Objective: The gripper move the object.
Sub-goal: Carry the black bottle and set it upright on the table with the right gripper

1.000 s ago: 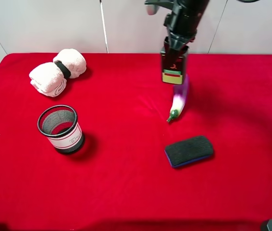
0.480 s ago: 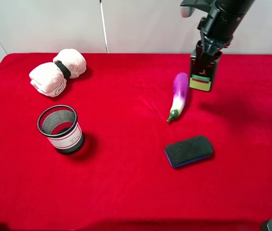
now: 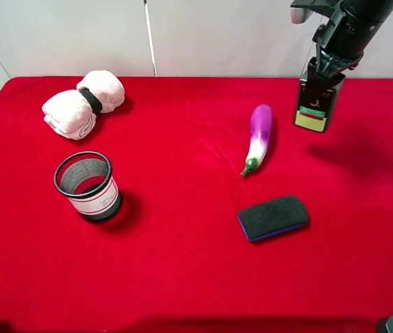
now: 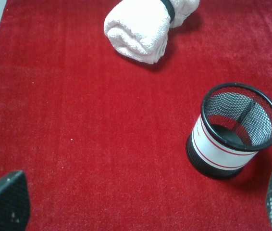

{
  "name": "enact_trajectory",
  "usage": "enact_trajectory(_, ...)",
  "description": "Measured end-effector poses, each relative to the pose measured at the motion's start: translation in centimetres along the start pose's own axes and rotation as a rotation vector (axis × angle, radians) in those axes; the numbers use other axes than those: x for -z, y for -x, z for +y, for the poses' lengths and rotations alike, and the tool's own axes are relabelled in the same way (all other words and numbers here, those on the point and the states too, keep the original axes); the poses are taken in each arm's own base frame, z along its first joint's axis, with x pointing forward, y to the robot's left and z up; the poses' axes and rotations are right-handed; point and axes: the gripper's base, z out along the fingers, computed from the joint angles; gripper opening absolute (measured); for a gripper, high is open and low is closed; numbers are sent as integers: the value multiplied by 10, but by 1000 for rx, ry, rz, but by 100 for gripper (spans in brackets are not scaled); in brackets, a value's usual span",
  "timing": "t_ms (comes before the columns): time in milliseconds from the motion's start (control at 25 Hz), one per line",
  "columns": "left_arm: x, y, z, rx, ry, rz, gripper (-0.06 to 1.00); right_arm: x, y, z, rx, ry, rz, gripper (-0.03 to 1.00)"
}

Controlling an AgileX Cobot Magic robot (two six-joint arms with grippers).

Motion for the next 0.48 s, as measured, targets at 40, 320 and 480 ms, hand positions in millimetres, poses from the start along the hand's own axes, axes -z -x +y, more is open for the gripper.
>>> enact_trajectory(40, 0, 0, 0, 0, 0, 0, 98, 0, -2, -3, -11, -5, -3, 29)
enact_trajectory(320, 0, 0, 0, 0, 0, 0, 98, 1, -8, -16, -65, -47, -38, 29)
enact_trajectory(480, 0, 0, 0, 0, 0, 0, 98, -8, -17, -22, -96, -71, -53, 29)
